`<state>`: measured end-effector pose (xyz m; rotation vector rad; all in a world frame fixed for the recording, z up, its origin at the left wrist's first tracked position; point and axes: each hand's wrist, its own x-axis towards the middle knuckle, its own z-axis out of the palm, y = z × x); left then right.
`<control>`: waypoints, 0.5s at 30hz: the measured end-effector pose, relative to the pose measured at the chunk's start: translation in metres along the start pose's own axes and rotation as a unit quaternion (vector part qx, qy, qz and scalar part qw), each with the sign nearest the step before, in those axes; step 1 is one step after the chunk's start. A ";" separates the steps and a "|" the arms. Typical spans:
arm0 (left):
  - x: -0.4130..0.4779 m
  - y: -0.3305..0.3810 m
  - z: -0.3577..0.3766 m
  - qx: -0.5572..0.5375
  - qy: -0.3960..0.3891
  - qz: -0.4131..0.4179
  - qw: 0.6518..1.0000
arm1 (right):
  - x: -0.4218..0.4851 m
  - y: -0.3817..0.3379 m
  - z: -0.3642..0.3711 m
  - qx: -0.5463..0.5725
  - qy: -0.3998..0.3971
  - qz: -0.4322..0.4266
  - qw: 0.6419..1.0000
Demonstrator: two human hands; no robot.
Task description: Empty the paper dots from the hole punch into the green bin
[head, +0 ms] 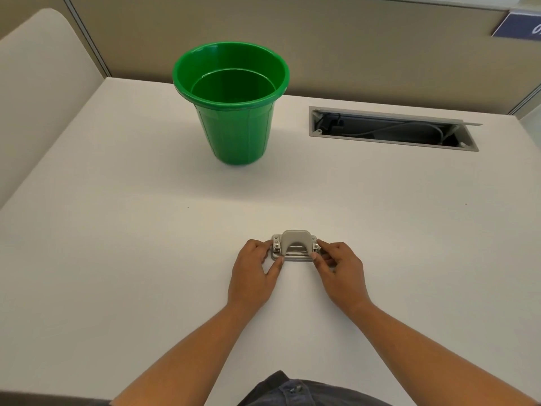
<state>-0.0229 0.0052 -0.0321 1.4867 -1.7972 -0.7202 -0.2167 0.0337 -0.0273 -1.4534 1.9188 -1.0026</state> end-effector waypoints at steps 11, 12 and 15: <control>-0.010 -0.004 0.000 0.077 -0.002 0.046 0.996 | -0.012 0.012 -0.002 -0.278 -0.039 -0.070 0.957; -0.009 -0.005 0.001 0.127 -0.016 0.045 0.991 | -0.011 0.011 -0.003 -0.280 -0.047 -0.068 0.956; -0.008 -0.012 0.003 0.230 -0.069 0.020 0.970 | -0.012 0.010 -0.010 -0.253 -0.060 -0.070 0.963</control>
